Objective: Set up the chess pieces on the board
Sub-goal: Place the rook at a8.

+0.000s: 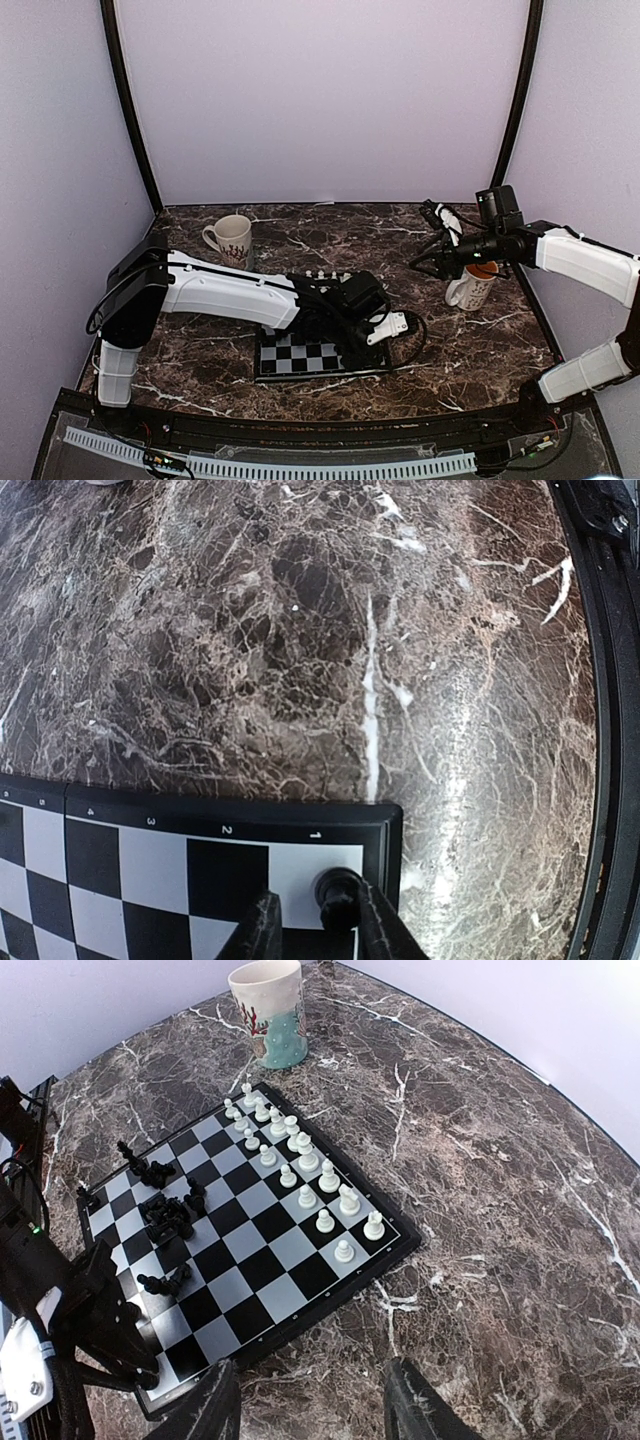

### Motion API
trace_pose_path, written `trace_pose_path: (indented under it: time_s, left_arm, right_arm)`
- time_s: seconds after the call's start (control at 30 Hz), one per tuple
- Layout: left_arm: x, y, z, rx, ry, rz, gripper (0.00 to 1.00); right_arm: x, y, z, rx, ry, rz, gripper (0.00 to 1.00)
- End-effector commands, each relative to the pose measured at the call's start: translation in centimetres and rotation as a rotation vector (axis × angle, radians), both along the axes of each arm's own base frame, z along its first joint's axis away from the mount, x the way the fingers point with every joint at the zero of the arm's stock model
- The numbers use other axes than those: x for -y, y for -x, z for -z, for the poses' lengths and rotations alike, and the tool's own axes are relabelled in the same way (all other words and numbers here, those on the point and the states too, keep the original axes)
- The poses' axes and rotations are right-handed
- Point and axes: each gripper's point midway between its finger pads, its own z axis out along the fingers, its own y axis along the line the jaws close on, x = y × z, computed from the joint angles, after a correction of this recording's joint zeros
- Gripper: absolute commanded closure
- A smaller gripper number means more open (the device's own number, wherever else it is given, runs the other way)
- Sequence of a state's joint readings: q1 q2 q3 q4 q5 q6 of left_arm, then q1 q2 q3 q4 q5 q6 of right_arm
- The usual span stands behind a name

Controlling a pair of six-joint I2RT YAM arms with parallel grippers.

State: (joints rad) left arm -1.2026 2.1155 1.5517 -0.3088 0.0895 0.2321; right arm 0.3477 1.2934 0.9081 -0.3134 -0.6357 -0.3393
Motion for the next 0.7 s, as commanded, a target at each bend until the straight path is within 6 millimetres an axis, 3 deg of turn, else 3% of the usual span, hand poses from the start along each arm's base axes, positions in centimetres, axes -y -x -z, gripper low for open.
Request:
trace_pose_path:
  time_s: [0.0,0.4,0.53,0.6,0.63,0.67]
  left_arm:
    - [0.4,-0.3,-0.5,0.027,0.004,-0.010,0.72]
    - [0.3,-0.5,-0.1,0.033,-0.004,-0.025,0.72]
    - [0.5,-0.3,-0.5,0.016,0.005,-0.020,0.67]
    - [0.5,-0.2,-1.3,0.011,0.015,-0.022,0.55]
    - [0.5,-0.1,-1.9,0.011,0.027,-0.024,0.43]
    - [0.5,-0.1,-2.9,0.015,0.046,-0.029,0.16]
  right_arm:
    - [-0.2,0.0,0.1,0.005,-0.009,-0.014,0.51]
    - [-0.1,0.0,0.2,0.004,-0.007,-0.017,0.51]
    - [-0.2,0.1,0.1,0.005,-0.008,-0.019,0.50]
    - [-0.2,0.1,0.1,0.001,-0.010,-0.020,0.50]
    - [-0.2,0.1,0.1,0.001,-0.012,-0.021,0.50]
    - [-0.2,0.1,0.0,0.001,-0.013,-0.021,0.50]
